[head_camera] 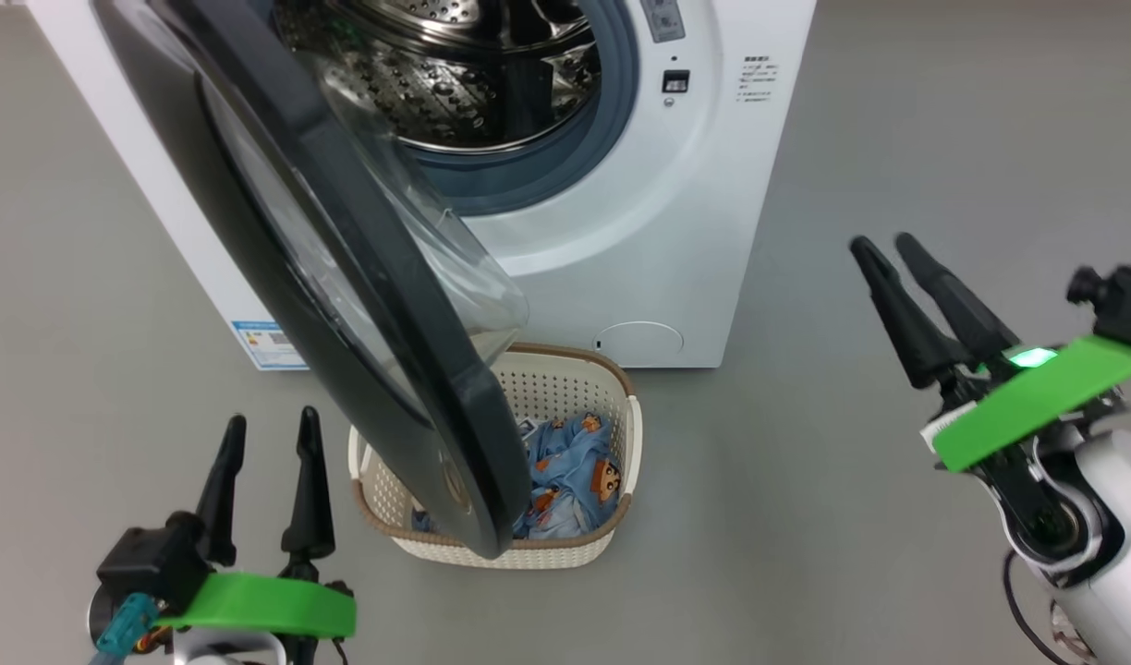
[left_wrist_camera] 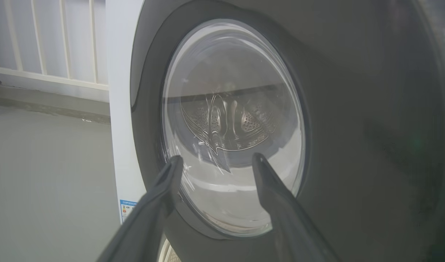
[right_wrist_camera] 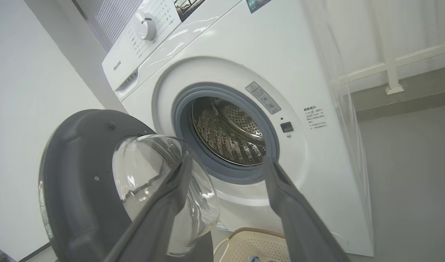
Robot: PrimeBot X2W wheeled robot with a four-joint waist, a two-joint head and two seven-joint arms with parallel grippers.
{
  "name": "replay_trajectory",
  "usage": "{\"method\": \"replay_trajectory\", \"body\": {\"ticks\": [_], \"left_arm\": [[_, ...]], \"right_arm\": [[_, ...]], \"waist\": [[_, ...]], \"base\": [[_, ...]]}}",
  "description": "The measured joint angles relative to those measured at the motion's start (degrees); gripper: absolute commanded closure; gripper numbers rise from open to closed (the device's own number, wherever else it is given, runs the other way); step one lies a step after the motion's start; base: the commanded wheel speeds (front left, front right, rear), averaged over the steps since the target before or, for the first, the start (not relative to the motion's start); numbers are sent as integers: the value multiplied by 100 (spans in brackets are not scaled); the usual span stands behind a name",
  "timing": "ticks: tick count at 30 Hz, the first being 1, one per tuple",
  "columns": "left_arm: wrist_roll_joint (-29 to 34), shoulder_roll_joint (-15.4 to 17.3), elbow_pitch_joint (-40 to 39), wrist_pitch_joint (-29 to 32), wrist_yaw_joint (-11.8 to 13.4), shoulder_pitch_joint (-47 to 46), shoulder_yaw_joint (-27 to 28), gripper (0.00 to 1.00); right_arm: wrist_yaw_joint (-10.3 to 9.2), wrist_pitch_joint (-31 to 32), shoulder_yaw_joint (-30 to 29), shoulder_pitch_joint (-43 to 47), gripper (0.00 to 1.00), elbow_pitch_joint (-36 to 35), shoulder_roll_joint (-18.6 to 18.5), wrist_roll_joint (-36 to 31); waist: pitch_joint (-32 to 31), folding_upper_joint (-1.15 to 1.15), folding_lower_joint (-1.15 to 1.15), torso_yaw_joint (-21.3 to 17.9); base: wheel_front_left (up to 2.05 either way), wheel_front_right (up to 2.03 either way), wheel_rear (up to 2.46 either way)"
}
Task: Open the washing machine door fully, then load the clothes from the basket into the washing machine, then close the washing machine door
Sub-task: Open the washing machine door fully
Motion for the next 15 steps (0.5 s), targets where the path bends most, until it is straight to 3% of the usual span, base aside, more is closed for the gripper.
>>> {"method": "replay_trajectory", "body": {"ticks": [4,9,15], "left_arm": [[0,42,-29,0,9,70,1,0],[0,56,-91,0,51,99,-5,0],[0,81,-120,0,51,153,-35,0]], "right_arm": [[0,-625,73,200,0,196,-102,-414],[0,-865,-231,455,0,700,-71,-1213],[0,-872,-860,758,0,756,349,-2143]], "waist": [[-35,0,0,-66],[-52,0,0,-125],[-60,0,0,-150]], "base": [[0,0,0],[0,0,0],[0,0,0]]}}
